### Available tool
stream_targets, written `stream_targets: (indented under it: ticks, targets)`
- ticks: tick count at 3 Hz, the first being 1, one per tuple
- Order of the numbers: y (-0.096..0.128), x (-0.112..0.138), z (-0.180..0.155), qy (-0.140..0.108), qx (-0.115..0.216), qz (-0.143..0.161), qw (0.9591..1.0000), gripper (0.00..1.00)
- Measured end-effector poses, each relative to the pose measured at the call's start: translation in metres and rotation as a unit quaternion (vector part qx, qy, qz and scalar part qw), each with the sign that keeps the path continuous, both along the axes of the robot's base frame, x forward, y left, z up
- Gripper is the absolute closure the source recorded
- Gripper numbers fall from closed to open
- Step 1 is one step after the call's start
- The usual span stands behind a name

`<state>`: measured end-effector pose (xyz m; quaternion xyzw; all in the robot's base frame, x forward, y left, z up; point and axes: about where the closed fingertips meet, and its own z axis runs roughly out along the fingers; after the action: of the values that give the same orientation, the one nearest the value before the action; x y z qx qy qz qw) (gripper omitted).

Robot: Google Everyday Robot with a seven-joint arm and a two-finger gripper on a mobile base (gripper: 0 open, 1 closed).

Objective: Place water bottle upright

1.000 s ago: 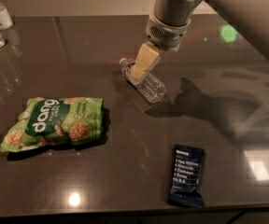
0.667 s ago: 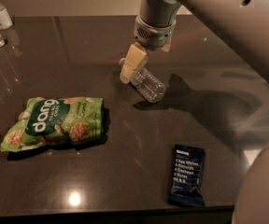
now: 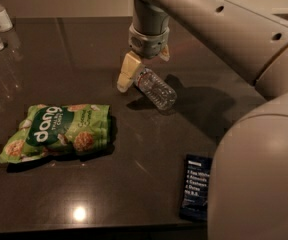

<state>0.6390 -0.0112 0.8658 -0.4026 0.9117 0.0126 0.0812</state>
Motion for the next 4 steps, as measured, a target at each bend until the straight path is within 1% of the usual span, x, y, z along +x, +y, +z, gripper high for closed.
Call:
stream_targets:
  ticks: [1, 2, 3, 4]
  targets:
    - [0.004, 0.008, -0.012, 0.011, -0.011, -0.007, 0.9999, 0.00]
    - [0.002, 0.014, -0.019, 0.018, -0.021, -0.018, 0.9994, 0.00]
    - [-0.003, 0.018, -0.020, 0.021, -0.028, -0.027, 0.9990, 0.17]
    - [-0.004, 0.021, -0.018, 0.022, -0.029, -0.028, 0.9989, 0.40]
